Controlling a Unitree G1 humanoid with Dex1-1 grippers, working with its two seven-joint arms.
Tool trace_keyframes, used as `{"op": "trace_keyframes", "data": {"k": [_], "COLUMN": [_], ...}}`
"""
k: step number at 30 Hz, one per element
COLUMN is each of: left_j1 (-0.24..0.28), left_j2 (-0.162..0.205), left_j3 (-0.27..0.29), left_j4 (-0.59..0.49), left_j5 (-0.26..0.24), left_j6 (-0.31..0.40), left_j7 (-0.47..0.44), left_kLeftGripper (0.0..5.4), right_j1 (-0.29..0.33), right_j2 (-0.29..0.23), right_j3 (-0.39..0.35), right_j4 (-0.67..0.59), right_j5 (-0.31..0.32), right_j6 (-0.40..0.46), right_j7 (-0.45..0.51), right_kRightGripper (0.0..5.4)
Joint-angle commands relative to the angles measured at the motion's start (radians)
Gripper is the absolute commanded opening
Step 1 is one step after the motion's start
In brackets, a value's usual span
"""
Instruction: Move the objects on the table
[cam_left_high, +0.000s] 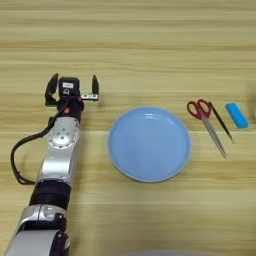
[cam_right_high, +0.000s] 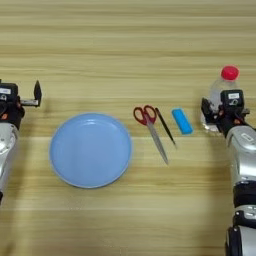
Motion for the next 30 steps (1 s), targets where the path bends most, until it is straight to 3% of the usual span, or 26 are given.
{"op": "trace_keyframes", "data": {"k": [1,9,14,23,30], "left_j1": [0.004,0.005,0.005,0.003,0.001], "left_j2": [0.002,0.002,0.004,0.006,0.008], "left_j3": [-0.003,-0.002,-0.001,0.001,0.002], "left_j4": [-0.006,-0.006,-0.006,-0.004,-0.001], "left_j5": [0.004,0.004,0.003,0.002,0.001], "left_j6": [0.011,0.011,0.011,0.011,0.01], "left_j7": [0.003,0.004,0.002,0.001,0.0], "left_kLeftGripper": [5.4,5.4,5.4,5.4,5.4], "right_j1": [-0.037,-0.035,-0.028,0.003,0.04], "right_j2": [-0.013,-0.006,-0.002,0.004,-0.002], "right_j3": [0.007,0.006,0.005,0.003,0.004], "right_j4": [0.017,0.037,0.028,-0.022,-0.068], "right_j5": [-0.003,0.01,0.014,0.022,0.024], "right_j6": [-0.031,-0.034,-0.029,-0.012,0.012], "right_j7": [0.003,0.007,0.007,0.004,0.004], "right_kRightGripper": [3.23,3.23,4.11,5.24,5.38]}}
